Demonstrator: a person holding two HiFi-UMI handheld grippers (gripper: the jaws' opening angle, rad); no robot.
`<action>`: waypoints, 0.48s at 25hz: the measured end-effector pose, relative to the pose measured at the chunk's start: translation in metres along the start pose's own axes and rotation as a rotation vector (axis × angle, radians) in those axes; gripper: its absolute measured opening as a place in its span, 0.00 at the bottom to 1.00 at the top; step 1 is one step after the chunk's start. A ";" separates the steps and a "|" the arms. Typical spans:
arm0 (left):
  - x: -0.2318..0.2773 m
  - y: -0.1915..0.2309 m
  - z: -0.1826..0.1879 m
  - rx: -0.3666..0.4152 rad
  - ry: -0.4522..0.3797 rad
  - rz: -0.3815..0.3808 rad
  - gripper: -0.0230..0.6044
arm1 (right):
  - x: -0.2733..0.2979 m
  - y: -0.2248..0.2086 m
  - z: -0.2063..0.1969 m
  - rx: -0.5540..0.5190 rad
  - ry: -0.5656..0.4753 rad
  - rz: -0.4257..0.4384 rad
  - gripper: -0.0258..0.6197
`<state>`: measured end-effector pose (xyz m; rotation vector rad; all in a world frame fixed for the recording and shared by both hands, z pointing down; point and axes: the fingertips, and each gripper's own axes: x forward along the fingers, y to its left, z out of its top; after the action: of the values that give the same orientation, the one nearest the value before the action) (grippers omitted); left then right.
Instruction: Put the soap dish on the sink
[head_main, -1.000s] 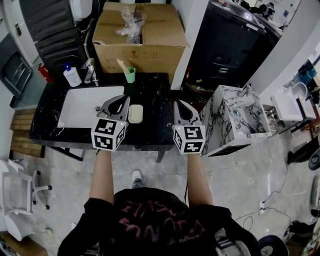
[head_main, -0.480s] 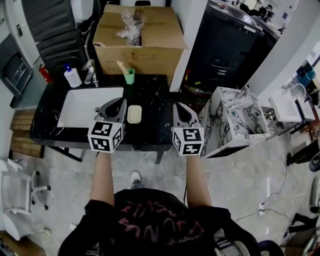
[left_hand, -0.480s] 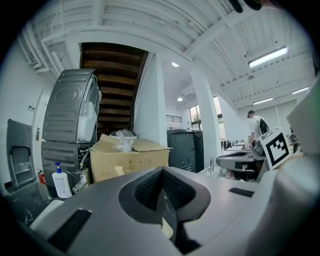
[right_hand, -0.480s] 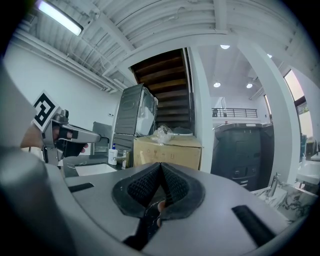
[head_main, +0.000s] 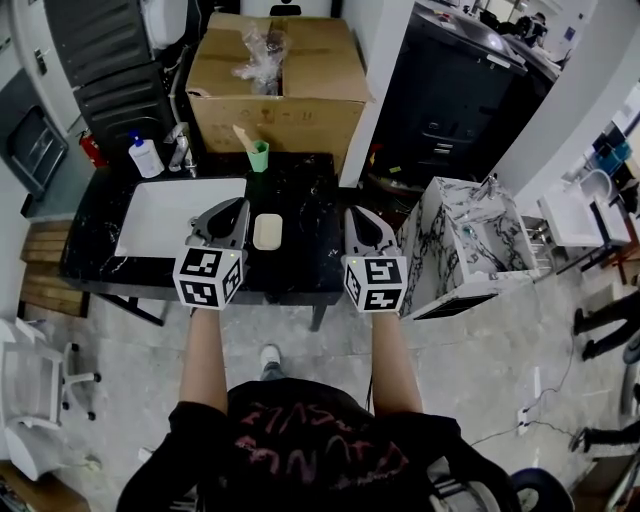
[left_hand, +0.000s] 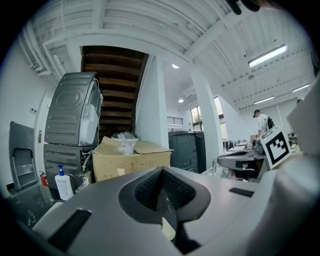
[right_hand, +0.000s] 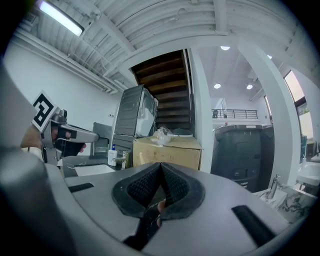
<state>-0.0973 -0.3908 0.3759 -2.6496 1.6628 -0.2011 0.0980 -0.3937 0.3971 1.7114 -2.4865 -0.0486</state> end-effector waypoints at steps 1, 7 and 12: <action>0.000 0.000 0.000 0.002 0.000 0.002 0.06 | -0.001 -0.001 0.000 0.001 -0.001 -0.001 0.06; -0.002 -0.001 -0.003 -0.016 -0.003 0.001 0.06 | -0.002 0.000 -0.002 0.009 0.002 0.006 0.06; -0.006 -0.004 -0.003 -0.016 -0.006 -0.003 0.06 | -0.003 -0.003 0.001 0.012 -0.003 0.000 0.06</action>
<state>-0.0970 -0.3834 0.3781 -2.6621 1.6656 -0.1799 0.1023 -0.3920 0.3959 1.7167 -2.4945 -0.0365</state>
